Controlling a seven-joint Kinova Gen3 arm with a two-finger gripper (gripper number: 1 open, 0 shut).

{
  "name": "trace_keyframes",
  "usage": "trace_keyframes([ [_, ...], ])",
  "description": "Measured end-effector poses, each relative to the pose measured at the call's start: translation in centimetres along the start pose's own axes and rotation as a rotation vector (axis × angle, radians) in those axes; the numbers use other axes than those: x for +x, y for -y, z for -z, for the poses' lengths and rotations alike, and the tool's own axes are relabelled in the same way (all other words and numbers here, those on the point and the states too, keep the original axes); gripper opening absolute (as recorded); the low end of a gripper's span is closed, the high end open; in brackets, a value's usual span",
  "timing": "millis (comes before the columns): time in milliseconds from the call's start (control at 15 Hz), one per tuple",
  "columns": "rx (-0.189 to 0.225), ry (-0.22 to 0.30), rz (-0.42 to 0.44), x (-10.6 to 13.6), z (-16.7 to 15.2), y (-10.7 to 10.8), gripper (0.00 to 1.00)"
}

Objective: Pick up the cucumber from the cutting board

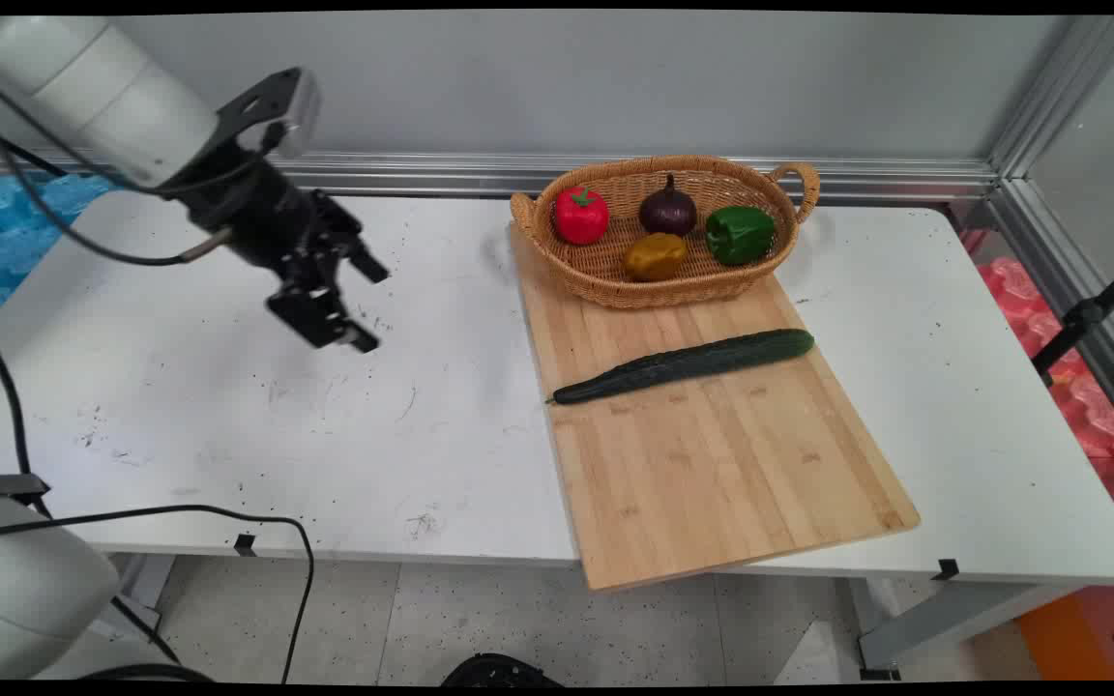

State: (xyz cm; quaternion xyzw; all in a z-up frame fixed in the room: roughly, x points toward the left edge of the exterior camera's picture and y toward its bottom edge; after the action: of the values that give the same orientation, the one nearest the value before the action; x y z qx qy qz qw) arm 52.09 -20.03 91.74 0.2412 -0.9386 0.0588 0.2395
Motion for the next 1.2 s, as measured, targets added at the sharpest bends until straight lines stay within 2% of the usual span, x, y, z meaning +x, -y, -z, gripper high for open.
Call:
trace_keyframes([
  [133, 0.022, -0.031, 0.022, 2.0, -1.1, -0.2, 1.00],
  [267, 0.034, -0.038, 0.045, 4.3, -2.8, -0.2, 1.00],
  [733, 0.035, -0.015, 0.117, 10.9, -9.8, 0.0, 1.00],
  [1200, 0.036, 0.009, 0.168, 16.3, -16.3, 0.1, 1.00],
])
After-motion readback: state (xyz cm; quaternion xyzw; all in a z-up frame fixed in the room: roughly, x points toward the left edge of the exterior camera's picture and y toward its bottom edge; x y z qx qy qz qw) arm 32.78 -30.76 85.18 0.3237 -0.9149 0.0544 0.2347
